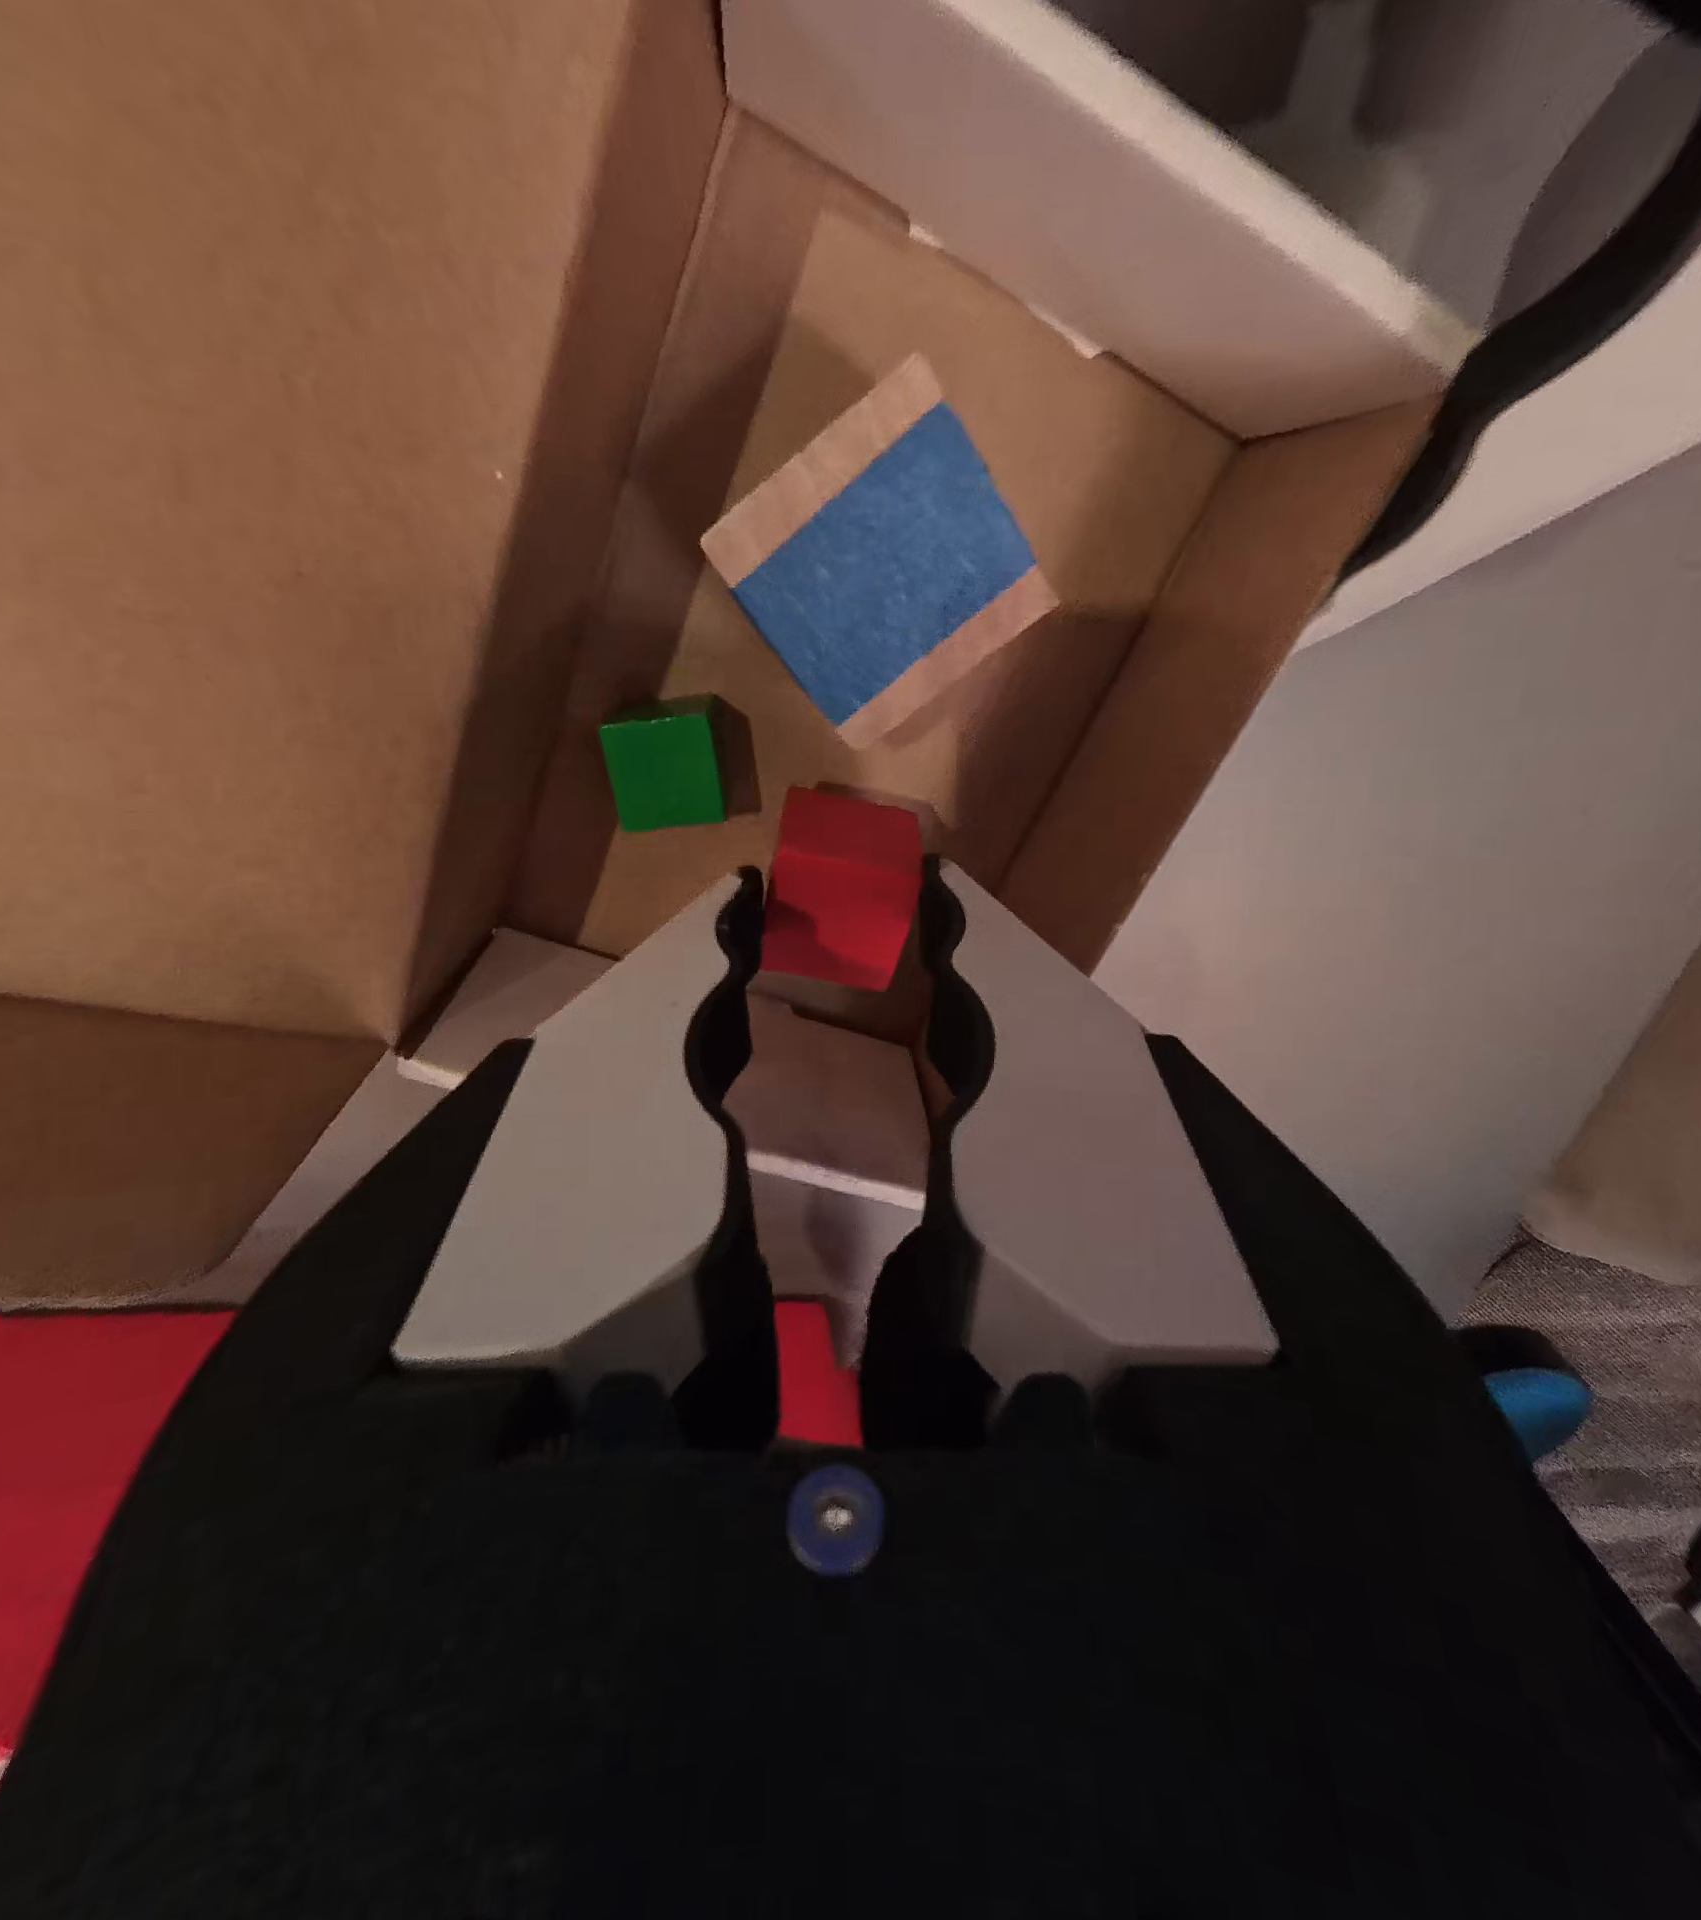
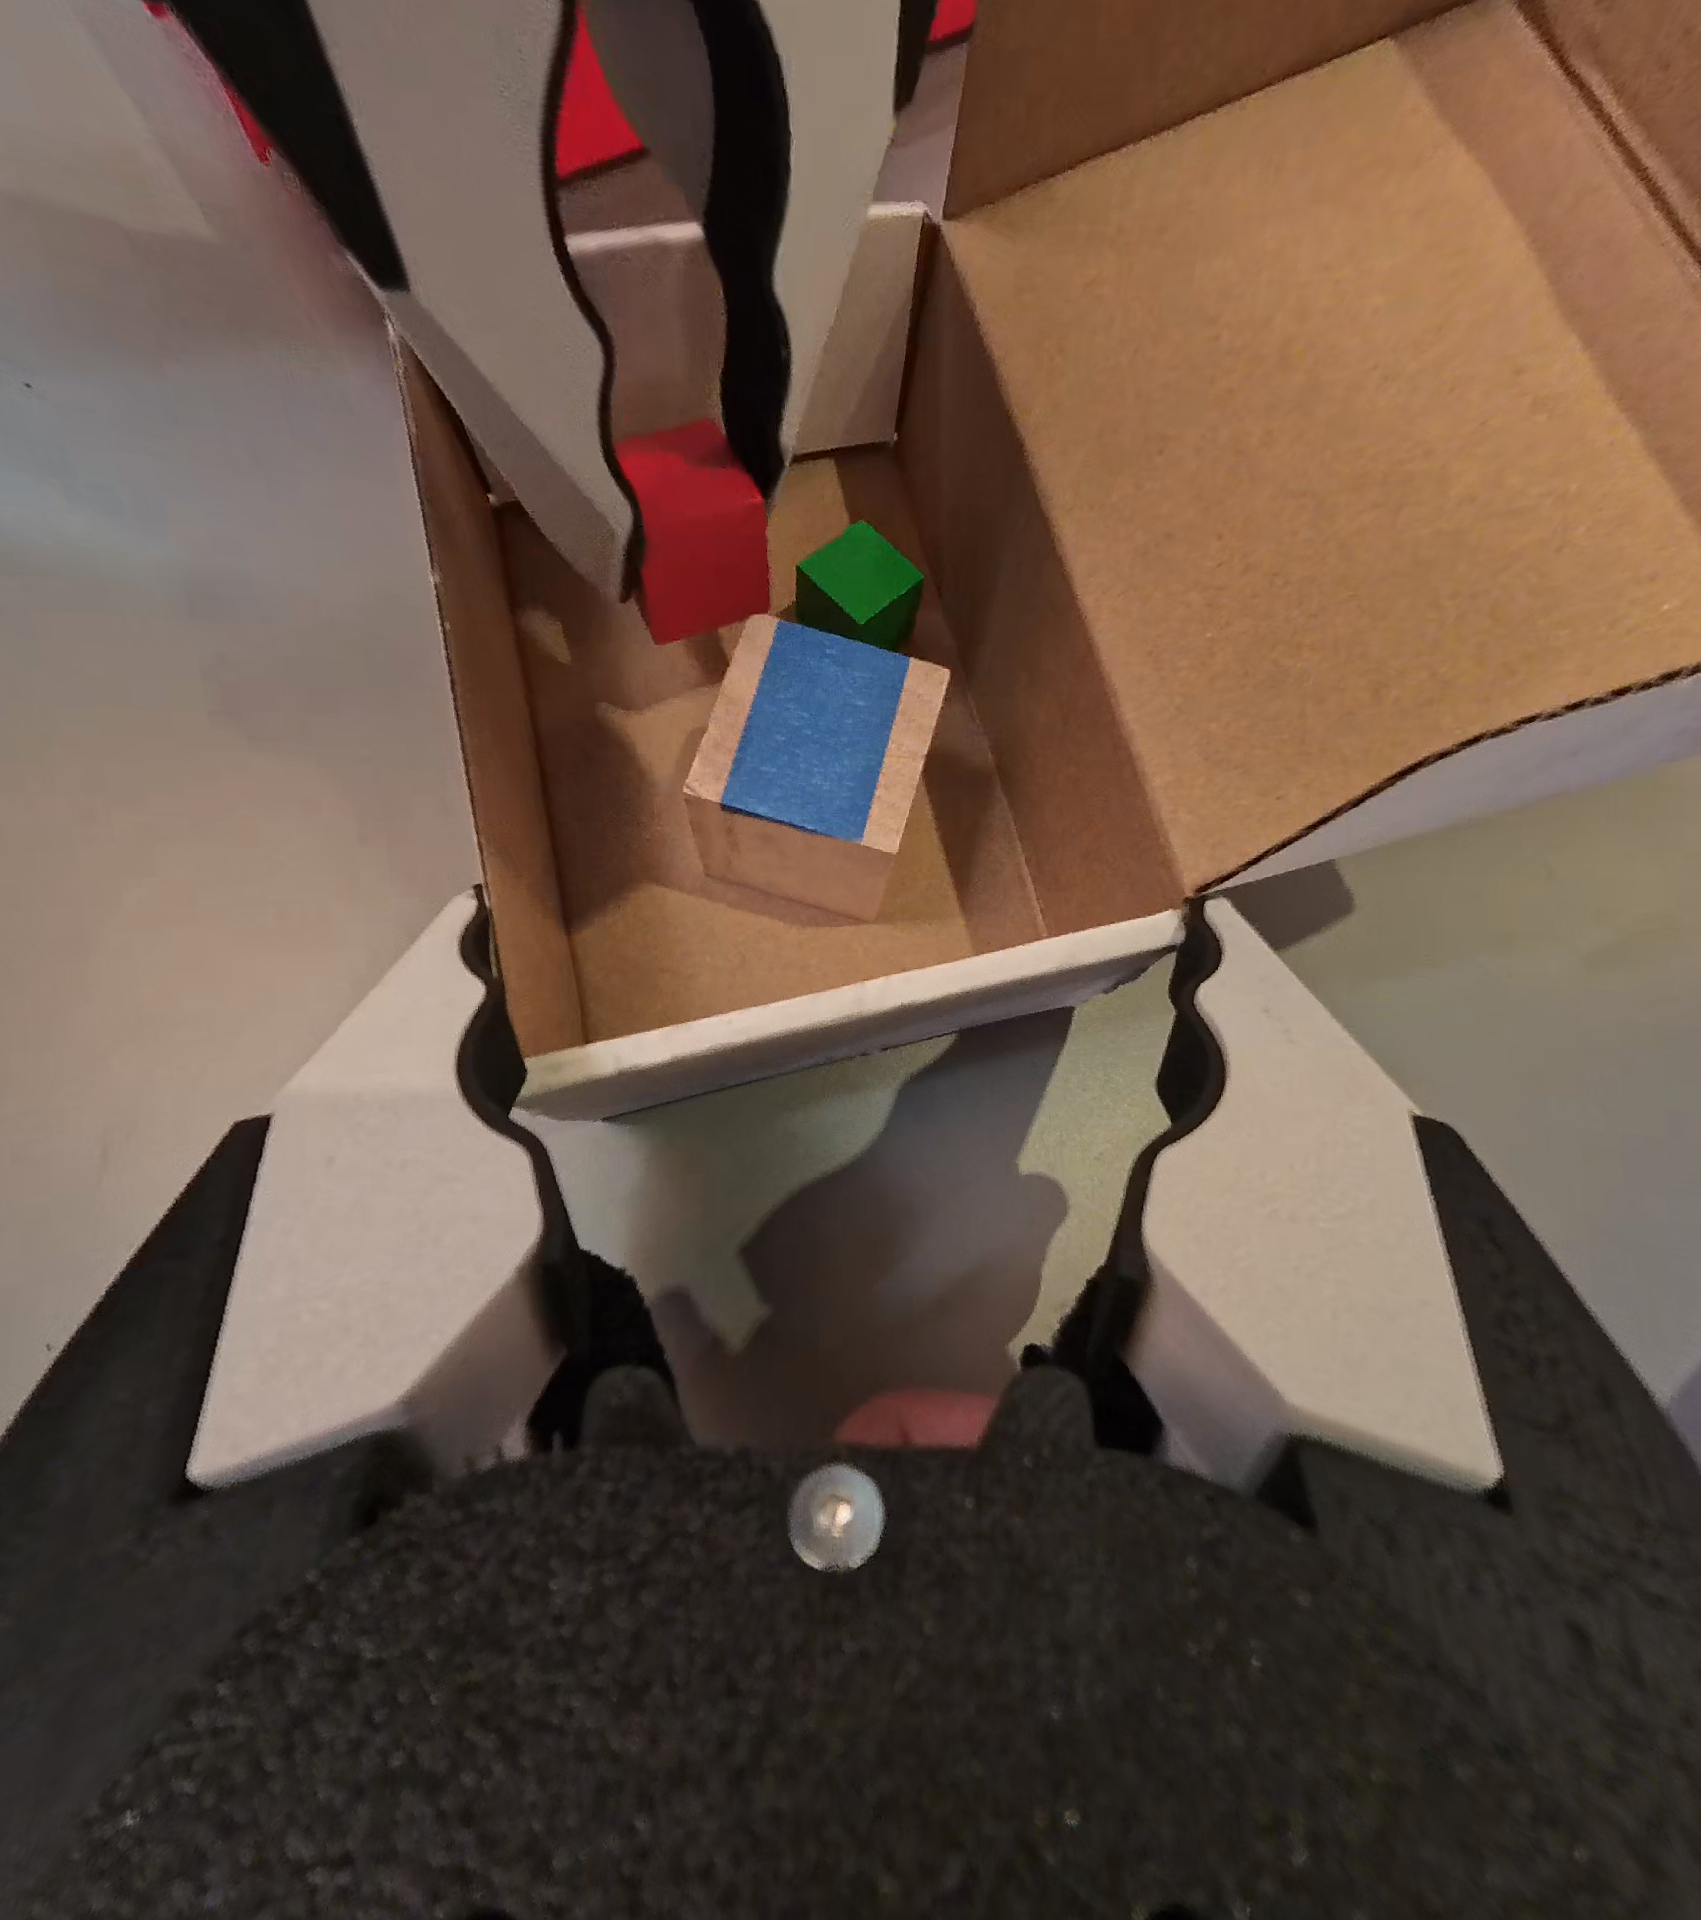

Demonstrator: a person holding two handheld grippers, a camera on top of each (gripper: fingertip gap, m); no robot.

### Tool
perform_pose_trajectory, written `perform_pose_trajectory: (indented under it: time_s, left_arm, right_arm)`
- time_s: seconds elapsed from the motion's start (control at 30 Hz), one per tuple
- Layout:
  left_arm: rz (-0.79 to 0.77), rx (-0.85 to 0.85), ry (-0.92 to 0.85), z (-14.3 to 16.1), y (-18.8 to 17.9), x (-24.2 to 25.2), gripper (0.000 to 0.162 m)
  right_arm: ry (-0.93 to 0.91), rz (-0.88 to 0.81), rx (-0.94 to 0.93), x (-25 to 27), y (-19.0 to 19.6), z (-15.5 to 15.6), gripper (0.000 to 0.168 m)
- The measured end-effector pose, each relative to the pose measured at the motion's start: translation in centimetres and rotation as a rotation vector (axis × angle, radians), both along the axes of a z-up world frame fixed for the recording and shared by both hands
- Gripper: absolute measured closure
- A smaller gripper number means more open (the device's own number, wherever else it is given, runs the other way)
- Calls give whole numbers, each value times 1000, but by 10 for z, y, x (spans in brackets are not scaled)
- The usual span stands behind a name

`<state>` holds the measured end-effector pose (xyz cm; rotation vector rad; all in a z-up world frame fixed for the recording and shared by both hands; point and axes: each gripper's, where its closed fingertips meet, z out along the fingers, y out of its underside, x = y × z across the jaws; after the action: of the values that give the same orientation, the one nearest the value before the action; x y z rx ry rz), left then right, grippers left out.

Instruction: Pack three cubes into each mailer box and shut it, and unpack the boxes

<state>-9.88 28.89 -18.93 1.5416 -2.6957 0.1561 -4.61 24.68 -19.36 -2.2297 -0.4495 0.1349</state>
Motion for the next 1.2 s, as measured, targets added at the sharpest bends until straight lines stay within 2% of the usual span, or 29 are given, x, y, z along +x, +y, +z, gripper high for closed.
perform_pose_trajectory:
  time_s: [0.2,0.43,0.47,0.53,0.6,0.7,0.83,0.9,1.0,1.07,1.1,1.17,1.2]
  left_arm:
    - [59,57,60,-19,11,-3,135]
    - [72,97,37,-23,9,2,136]
    - [81,93,28,-22,9,4,132]
    - [96,82,2,-19,10,5,108]
    - [121,44,-54,-6,8,8,106]
    - [196,-64,-227,31,6,16,102]
    - [446,-198,-502,75,29,25,98]
    - [567,-237,-576,76,43,23,93]
    - [647,-252,-590,55,52,21,83]
    - [651,-315,-561,48,42,25,83]
    - [642,-328,-573,51,38,28,81]
    - [644,-321,-620,58,34,34,86]
    - [639,-320,-616,60,30,34,79]
  right_arm:
    - [1,5,2,0,-1,0,43]
    - [-6,7,-2,0,-1,0,43]
    - [-5,7,-2,0,-1,0,43]
    - [0,8,-1,0,-1,0,43]
    - [8,9,-1,0,-1,0,42]
    - [-3,31,-10,2,-6,1,41]
    - [22,18,30,16,-20,17,41]
    - [70,-12,66,26,-24,28,43]
    - [171,-23,165,29,-20,51,50]
    - [220,-28,203,26,-13,60,52]
    - [234,-25,201,22,-9,61,52]
    - [236,-9,195,14,-4,60,52]
    - [216,-7,198,11,-2,59,51]
